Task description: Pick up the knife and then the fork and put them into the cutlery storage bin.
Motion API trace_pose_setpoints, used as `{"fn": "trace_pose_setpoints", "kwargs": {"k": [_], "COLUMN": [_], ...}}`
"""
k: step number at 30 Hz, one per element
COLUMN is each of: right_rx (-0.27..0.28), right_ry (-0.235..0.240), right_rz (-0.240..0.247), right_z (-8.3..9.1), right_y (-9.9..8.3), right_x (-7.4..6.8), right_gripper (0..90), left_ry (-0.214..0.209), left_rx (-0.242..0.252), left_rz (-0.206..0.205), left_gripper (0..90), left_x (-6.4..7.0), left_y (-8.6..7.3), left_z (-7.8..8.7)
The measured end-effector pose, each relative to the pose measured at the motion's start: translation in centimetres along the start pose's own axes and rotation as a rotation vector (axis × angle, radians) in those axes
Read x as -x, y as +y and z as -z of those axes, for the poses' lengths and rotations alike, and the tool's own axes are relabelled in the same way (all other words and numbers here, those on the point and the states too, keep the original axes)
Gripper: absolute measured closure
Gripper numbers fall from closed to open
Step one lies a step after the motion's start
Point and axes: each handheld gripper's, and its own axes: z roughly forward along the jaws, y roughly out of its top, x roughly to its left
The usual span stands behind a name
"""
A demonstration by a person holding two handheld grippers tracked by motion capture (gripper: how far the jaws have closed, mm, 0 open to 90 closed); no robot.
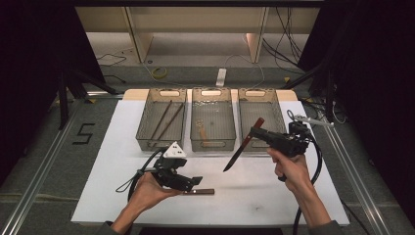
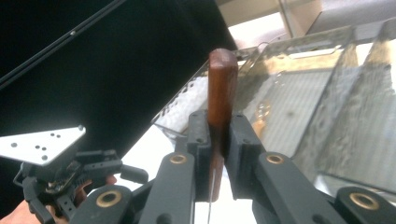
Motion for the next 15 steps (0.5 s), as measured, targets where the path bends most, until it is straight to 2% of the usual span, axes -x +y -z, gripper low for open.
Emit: {"fn": "trace_pose_setpoints", "kwargs": {"k": [4,9,15], "right_rx": [0.007,0.013,0.025], "right_ry": [-0.026,-0.047,-0.082], "right_rz": [0.008,-0.008,-0.018], "right_z": [0.7,1.4,2.2], "right_y": [1.3,3.1,5.6], "right_x": [0.7,1.8,2.9], "right_gripper": [81.8,81.8,81.8], "left_ry": [0.009,0.023,0.028], "left_rx": [-0.018,-0.032,-0.032], "left_rz": [0.002,0.011,0.015], "left_gripper": [17.9,16.4,16.1], "left_x": [-0.5,-0.9,-1.4], "left_y": [-0.5,-1.1,-1.7], "left_z": [-0.2,-0.1,0.0]}}
